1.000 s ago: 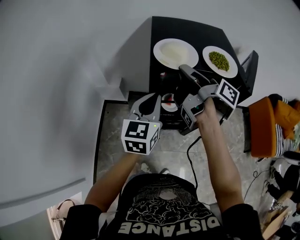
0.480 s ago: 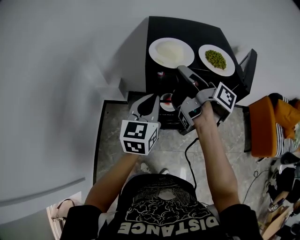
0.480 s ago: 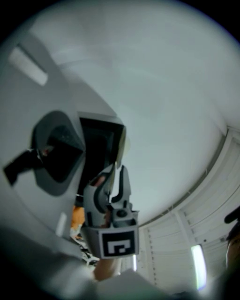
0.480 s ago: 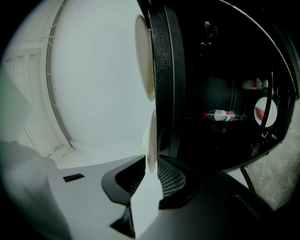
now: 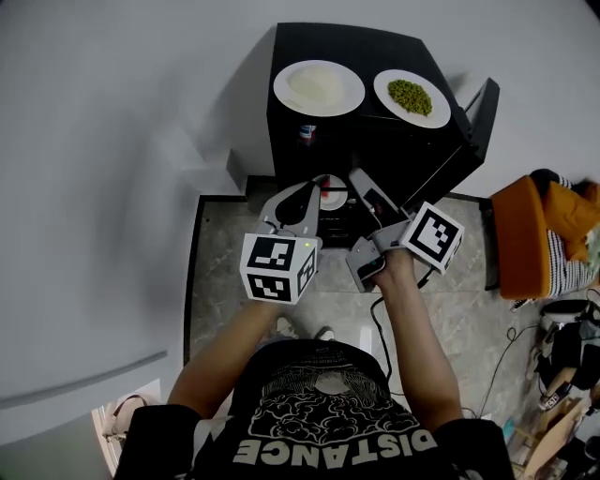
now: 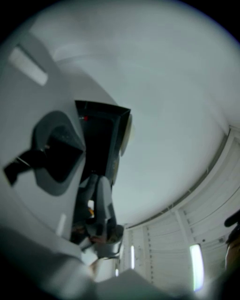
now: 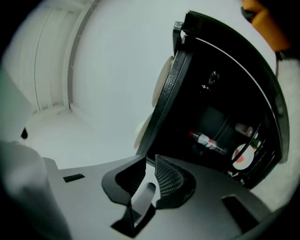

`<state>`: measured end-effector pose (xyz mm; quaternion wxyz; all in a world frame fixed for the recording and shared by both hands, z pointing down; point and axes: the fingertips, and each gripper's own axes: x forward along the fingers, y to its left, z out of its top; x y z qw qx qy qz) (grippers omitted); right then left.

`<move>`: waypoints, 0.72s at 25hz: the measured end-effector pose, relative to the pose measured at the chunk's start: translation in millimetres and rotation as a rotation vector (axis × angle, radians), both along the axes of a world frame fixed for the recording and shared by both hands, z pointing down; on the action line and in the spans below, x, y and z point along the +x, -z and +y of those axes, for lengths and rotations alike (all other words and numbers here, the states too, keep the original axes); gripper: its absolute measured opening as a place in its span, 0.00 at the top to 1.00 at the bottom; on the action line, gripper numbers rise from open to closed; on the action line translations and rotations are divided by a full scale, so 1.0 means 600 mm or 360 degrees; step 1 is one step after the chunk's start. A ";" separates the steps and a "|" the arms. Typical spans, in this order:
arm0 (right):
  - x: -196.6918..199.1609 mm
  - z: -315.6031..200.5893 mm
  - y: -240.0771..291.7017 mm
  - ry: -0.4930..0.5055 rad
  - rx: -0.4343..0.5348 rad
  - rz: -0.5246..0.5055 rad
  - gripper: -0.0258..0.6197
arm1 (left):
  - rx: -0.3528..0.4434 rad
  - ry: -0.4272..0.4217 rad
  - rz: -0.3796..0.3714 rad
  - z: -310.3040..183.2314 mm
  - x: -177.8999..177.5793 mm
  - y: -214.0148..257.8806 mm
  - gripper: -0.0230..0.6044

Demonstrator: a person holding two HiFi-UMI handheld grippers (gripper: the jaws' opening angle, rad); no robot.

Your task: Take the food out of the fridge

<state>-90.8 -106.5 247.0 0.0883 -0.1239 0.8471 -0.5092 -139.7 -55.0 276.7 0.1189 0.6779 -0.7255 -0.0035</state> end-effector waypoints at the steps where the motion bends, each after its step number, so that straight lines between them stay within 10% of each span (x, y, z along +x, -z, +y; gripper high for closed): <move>1: 0.012 0.010 -0.013 -0.0011 0.0071 0.0086 0.88 | -0.0003 -0.0005 -0.0003 0.003 0.011 -0.003 0.96; 10: 0.082 0.053 -0.075 -0.0104 0.0735 0.0738 0.90 | -0.0041 -0.0111 -0.0006 0.001 0.092 -0.022 0.96; 18: 0.109 0.059 -0.091 -0.0124 0.0880 0.0902 0.90 | -0.0073 -0.0161 -0.0009 0.001 0.124 -0.032 0.96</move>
